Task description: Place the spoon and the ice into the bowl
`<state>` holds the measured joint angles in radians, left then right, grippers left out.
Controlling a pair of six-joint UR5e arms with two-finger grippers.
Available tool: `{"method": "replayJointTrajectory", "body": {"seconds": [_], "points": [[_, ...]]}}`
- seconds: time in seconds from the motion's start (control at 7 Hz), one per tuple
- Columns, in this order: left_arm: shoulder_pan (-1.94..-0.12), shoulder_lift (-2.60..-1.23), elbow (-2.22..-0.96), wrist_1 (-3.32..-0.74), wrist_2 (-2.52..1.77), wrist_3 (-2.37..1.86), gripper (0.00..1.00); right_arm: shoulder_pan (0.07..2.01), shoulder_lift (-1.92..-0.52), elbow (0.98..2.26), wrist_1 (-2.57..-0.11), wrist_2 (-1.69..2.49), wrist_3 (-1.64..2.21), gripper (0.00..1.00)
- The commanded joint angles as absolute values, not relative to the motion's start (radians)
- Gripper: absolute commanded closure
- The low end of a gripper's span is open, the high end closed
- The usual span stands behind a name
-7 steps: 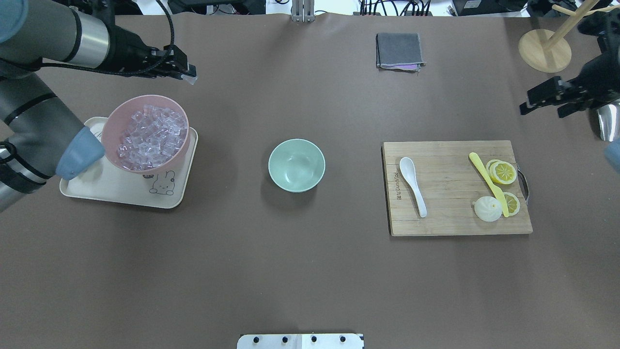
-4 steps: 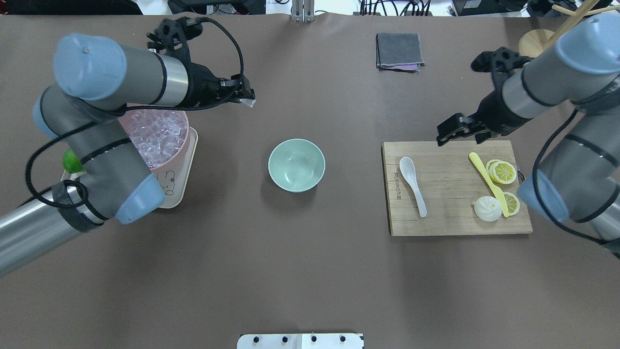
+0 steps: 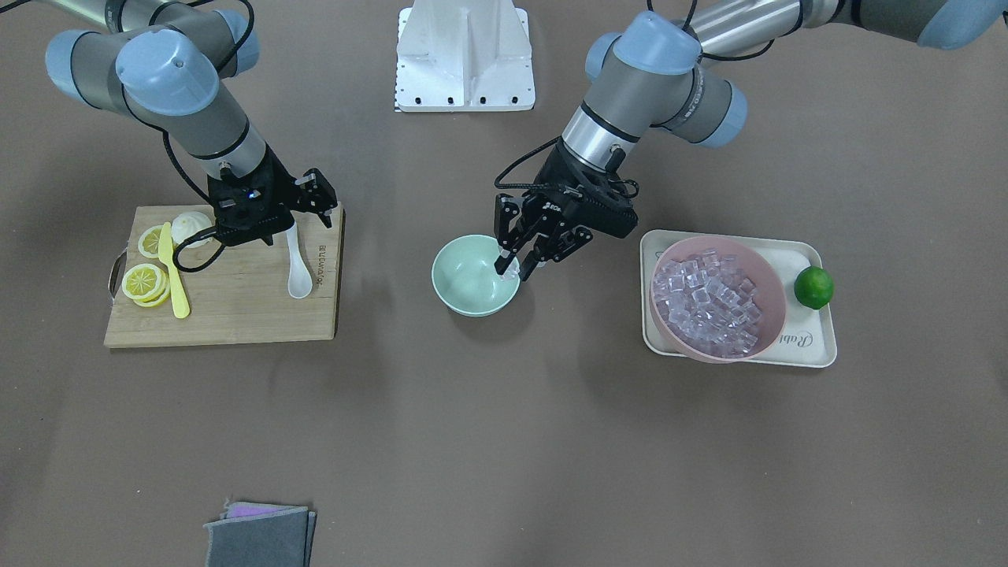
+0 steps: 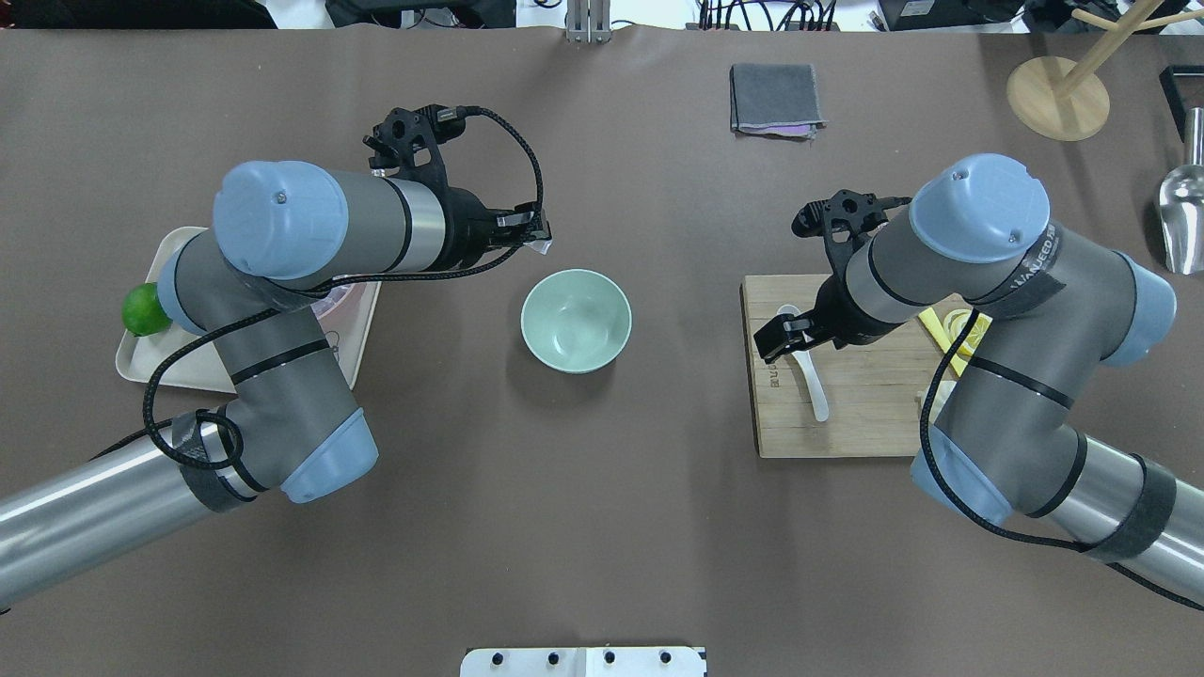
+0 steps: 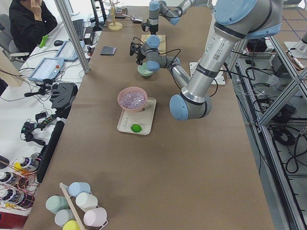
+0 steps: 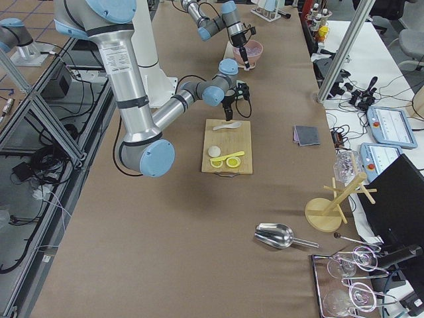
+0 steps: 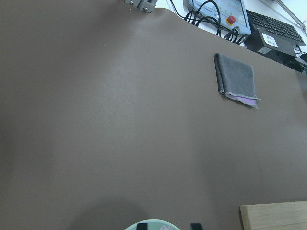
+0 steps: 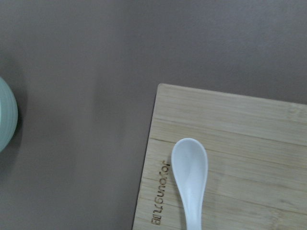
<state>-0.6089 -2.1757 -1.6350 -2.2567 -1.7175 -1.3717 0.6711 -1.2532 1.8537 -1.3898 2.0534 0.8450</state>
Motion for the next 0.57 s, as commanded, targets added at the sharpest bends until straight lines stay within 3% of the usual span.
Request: {"method": "replayJointTrajectory", "body": {"seconds": [0.0,0.29,0.43], "points": [[-0.592,-2.181,-1.623,-2.257,-1.692,-1.373,1.00,0.644,-1.287,1.836,-1.387,1.988,0.731,0.22],[-0.592,-2.181,-1.623,-2.260,-1.692,-1.370,1.00,0.634,-1.281,1.798,-1.384,1.985,0.744,0.22],[-0.592,-2.181,-1.623,-2.260,-1.692,-1.364,1.00,0.634,-1.279,1.798,-1.384,1.985,0.750,0.28]]}}
